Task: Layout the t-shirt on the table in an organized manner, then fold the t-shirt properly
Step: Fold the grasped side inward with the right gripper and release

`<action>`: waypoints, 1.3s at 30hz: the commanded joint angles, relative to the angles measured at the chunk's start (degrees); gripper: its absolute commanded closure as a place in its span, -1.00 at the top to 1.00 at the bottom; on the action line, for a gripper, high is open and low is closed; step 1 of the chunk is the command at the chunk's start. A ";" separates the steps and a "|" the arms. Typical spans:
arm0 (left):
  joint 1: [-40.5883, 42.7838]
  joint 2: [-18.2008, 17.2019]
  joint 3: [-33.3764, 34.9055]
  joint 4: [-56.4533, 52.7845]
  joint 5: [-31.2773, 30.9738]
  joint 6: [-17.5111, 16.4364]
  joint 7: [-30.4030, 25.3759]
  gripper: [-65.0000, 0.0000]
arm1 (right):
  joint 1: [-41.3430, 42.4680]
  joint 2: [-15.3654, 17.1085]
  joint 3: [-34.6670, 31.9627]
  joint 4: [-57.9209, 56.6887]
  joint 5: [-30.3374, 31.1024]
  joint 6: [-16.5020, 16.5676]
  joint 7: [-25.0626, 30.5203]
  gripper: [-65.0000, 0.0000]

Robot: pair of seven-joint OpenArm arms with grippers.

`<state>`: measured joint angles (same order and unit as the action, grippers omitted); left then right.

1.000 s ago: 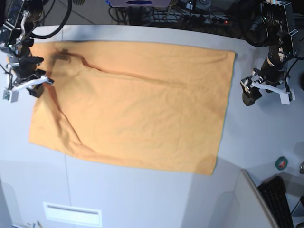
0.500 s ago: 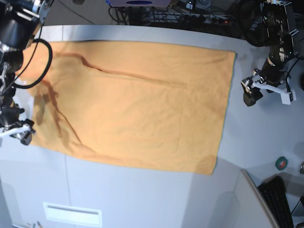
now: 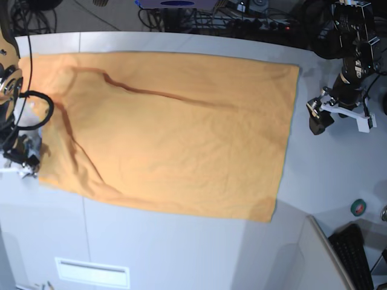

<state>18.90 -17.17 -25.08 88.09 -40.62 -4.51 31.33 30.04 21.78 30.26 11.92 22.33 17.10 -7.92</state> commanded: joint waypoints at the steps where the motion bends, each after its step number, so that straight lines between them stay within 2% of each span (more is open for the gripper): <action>1: -0.30 -0.81 -0.46 0.48 -0.48 -0.10 -1.05 0.85 | 2.18 1.12 -0.15 1.04 0.57 0.70 1.37 -0.01; 12: -0.39 -0.81 -0.46 -1.54 -0.48 -0.10 -1.13 0.85 | 1.74 -0.99 -0.06 1.04 0.57 0.79 1.37 -0.01; 16: -0.39 -0.81 -0.46 -1.54 -0.48 -0.10 -1.13 0.85 | 1.74 -1.69 -0.06 2.54 0.57 3.16 1.37 -0.01; 23: -0.39 -0.81 -0.46 -1.54 -0.48 -0.10 -1.13 0.85 | 1.74 -1.78 -0.06 2.63 0.57 3.25 1.37 -0.02; 25: -0.39 -0.81 -0.46 -1.54 -0.48 -0.10 -1.13 0.85 | 1.74 -1.78 -0.06 2.63 0.57 3.25 1.37 -0.13; 30: -0.39 -0.81 -0.46 -1.54 -0.48 -0.10 -1.13 0.85 | 1.74 -1.78 -0.06 2.63 0.57 3.25 1.37 -0.69; 34: -0.39 -0.81 -0.46 -1.54 -0.48 -0.10 -1.13 0.85 | 1.83 -1.78 -0.06 2.71 0.57 3.16 1.46 -0.97; 39: -0.48 -0.90 -0.28 -1.54 -0.48 -0.10 -1.13 0.85 | 1.83 -1.52 -0.15 2.80 0.57 3.25 1.37 -1.00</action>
<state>18.74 -17.17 -25.06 85.65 -40.62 -4.43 31.31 30.15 19.09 30.26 13.65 22.33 19.53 -7.51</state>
